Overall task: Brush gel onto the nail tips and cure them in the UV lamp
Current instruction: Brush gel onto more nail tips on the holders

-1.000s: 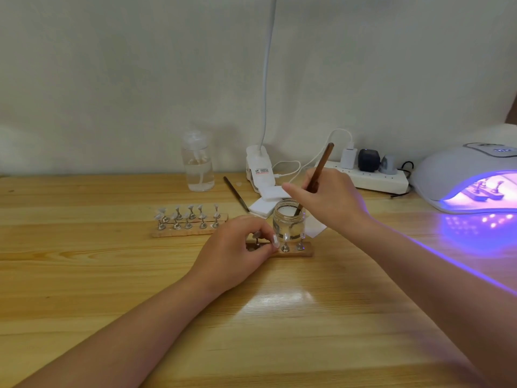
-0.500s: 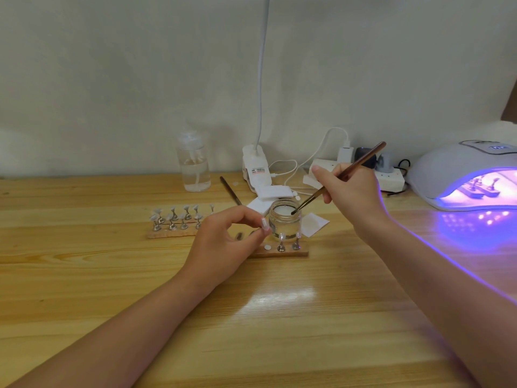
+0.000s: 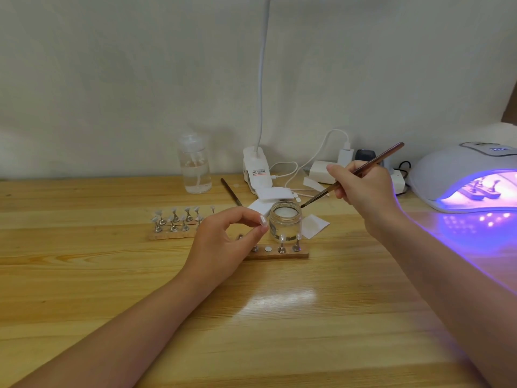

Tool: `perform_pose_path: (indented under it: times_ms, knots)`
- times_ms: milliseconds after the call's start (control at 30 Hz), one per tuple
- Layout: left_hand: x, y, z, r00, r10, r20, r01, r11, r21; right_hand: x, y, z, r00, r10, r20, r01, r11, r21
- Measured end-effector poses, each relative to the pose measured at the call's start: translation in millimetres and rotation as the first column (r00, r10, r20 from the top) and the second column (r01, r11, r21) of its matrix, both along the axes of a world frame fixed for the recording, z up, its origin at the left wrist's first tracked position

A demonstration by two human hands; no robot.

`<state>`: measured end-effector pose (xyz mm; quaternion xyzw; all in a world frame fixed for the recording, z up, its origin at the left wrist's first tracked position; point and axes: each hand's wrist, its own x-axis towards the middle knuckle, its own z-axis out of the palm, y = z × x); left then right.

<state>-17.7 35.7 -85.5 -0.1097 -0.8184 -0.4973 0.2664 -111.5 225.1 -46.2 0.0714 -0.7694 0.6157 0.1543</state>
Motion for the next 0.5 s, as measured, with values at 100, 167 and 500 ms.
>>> perform_pose_path:
  times_ms: [100,167,500]
  knots:
    - [-0.1,0.2,0.3,1.000,-0.002,-0.004,0.002,1.000,0.002,1.0,-2.7,-0.4,0.999,0.027,0.022,-0.027,0.999,-0.019]
    - [0.4,0.1,0.3,1.000,0.001,-0.006,-0.001,1.000,0.005,1.5,-3.7,-1.8,0.998,0.043,0.036,-0.043,0.999,-0.013]
    - [-0.9,-1.2,-0.6,0.999,0.024,-0.022,-0.024,1.000,-0.001,0.2,4.1,-3.6,1.000,0.003,0.013,-0.003,1.000,-0.020]
